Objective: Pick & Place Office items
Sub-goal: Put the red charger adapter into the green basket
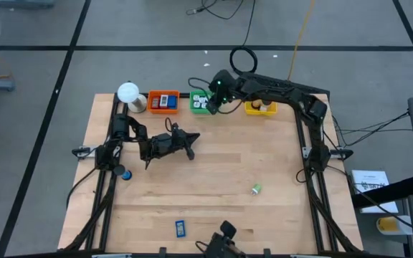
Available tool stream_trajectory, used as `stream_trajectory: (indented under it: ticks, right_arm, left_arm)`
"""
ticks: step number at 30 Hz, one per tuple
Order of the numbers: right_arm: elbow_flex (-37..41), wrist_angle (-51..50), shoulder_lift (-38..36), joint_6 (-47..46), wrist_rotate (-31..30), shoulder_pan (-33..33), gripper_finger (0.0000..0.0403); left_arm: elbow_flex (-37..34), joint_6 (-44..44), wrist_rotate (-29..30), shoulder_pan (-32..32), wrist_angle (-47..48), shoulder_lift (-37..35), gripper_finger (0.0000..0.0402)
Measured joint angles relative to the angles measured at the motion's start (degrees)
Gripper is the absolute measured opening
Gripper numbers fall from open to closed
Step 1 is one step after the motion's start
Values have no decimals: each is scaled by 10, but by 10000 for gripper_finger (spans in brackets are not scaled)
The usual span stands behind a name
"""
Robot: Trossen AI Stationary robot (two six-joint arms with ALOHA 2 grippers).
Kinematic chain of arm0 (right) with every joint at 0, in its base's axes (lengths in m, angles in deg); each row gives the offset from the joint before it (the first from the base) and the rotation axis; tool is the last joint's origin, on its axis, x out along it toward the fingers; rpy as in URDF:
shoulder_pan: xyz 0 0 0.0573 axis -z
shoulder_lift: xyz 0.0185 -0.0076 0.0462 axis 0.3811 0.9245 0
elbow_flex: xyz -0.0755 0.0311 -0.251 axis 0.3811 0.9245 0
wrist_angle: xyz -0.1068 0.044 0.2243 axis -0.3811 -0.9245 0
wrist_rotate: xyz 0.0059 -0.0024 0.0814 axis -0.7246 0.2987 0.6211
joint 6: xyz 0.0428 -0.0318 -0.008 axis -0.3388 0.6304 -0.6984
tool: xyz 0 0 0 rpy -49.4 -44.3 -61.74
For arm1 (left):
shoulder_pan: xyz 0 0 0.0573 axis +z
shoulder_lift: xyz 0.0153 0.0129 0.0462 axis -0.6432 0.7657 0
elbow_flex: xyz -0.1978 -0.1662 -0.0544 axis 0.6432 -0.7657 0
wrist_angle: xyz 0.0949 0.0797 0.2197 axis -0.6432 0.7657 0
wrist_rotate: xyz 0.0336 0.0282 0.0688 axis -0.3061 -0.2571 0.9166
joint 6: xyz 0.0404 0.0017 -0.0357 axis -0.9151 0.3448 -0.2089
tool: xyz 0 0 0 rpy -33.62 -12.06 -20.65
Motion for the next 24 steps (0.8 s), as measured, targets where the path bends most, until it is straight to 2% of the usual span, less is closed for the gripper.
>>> stream_trajectory:
  ticks: [15,24]
  right_arm:
    - [-3,10,55,27,15,21,132]
    - [-3,30,63,28,16,21,137]
  left_arm:
    - [0,-1,0,0,0,0,19]
    - [0,-3,0,0,0,0,19]
